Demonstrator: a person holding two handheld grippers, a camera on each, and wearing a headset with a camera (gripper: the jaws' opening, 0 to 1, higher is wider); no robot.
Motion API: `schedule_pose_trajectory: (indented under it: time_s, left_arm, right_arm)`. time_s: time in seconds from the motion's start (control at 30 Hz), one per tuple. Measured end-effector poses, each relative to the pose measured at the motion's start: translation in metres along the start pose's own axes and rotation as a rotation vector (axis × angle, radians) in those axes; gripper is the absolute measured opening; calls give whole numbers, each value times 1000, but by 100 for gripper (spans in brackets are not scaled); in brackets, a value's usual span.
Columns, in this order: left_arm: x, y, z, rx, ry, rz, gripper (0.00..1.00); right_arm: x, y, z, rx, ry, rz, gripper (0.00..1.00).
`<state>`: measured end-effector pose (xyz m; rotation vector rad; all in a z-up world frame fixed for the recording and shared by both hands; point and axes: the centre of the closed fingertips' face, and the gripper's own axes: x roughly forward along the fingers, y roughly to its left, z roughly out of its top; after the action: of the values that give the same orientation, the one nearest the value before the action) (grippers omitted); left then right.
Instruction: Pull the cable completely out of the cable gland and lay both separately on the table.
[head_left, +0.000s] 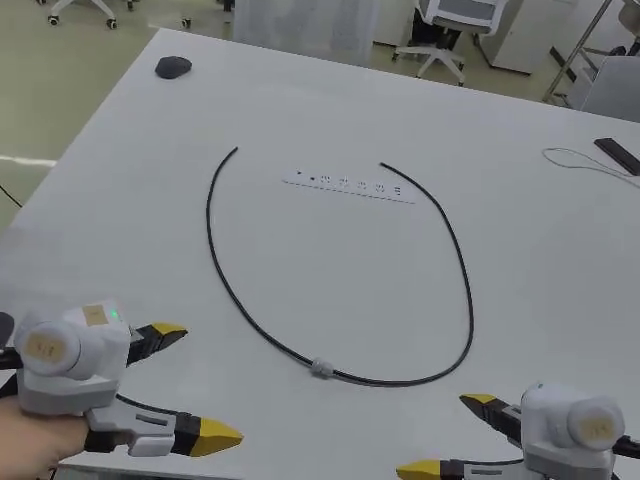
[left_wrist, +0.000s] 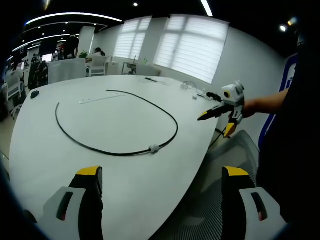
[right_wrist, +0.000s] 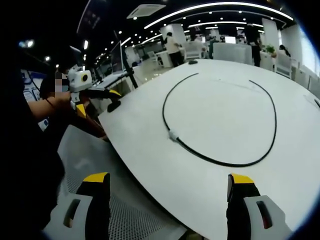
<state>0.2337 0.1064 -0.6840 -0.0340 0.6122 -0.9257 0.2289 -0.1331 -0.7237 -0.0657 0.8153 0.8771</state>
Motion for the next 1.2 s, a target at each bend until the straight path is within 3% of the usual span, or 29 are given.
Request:
schedule_pose_trajectory:
  time_s: [0.13, 0.53, 0.8, 0.97, 1.03, 1.2]
  left_arm:
    - [1, -3, 1, 19, 14, -4, 99]
    - [5, -4, 7, 1, -5, 18, 97]
    - [14, 2, -13, 11, 34, 27, 97]
    - [15, 3, -14, 16, 30, 31, 97]
    - [16, 4, -14, 31, 24, 41, 97]
    - [18, 13, -22, 26, 48, 67, 97]
  right_arm:
    - [4, -7, 7, 10, -35, -8, 99]
    - [16, -15, 25, -28, -38, 11, 98]
    - [36, -19, 43, -77, -15, 44, 95]
    - [50, -15, 54, -132, -1, 64, 91]
    - [57, -16, 51, -176, 43, 63, 88]
    - [74, -16, 53, -210, 78, 64, 82]
